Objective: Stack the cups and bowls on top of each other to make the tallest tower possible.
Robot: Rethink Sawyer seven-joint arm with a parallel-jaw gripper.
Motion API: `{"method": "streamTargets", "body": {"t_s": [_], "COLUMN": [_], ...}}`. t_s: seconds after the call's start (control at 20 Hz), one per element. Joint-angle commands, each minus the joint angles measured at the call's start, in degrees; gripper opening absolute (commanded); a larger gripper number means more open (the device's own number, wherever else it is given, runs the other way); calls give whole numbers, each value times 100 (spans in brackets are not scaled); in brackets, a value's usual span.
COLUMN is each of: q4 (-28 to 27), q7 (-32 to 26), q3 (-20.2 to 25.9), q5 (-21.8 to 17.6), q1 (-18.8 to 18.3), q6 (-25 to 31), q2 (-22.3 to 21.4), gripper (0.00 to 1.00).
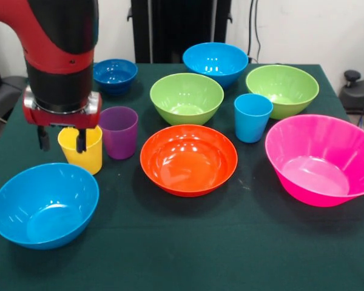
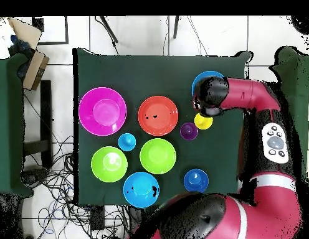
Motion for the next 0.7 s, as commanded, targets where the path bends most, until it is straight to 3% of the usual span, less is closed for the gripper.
{"method": "streamTargets", "body": {"t_s": [0.05, 0.15, 0.4, 0.7], "q4": [-772, -824, -216, -20], "q7": [-1023, -1055, -1042, -1052], "q3": [274, 245, 118, 73], "q5": [-495, -465, -355, -354], "q1": [320, 329, 160, 126], "q6": [545, 568, 309, 246], "q2": [495, 514, 124, -18], "gripper": [100, 100, 100, 100]}}
